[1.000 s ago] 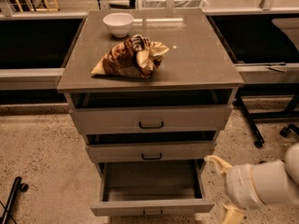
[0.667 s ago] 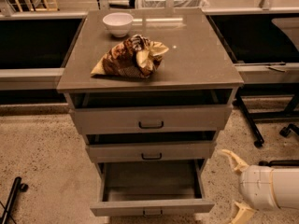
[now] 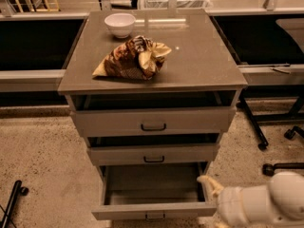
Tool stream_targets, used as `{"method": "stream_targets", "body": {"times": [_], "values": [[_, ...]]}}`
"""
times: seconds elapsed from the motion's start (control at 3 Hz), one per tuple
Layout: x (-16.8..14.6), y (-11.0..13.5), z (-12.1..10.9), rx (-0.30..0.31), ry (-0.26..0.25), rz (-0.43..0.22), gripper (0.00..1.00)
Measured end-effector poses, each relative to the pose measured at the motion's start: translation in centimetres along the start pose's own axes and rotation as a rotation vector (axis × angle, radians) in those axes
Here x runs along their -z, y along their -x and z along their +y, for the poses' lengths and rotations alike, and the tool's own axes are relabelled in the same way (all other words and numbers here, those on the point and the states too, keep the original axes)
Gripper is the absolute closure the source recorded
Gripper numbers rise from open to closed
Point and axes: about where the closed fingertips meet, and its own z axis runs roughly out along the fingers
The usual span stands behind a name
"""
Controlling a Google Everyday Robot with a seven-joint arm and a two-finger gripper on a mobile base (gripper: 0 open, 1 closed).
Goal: Close bottom drawer
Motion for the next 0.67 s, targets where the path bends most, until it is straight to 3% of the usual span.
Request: {"method": "stream_targets", "body": {"times": [0.33, 0.67], "values": [[-7.7, -4.7, 2.0, -0.111, 0.04, -0.007, 0.0], [-13.5, -9.2, 1.6, -0.21, 0.01, 0.011, 0.0]]}}
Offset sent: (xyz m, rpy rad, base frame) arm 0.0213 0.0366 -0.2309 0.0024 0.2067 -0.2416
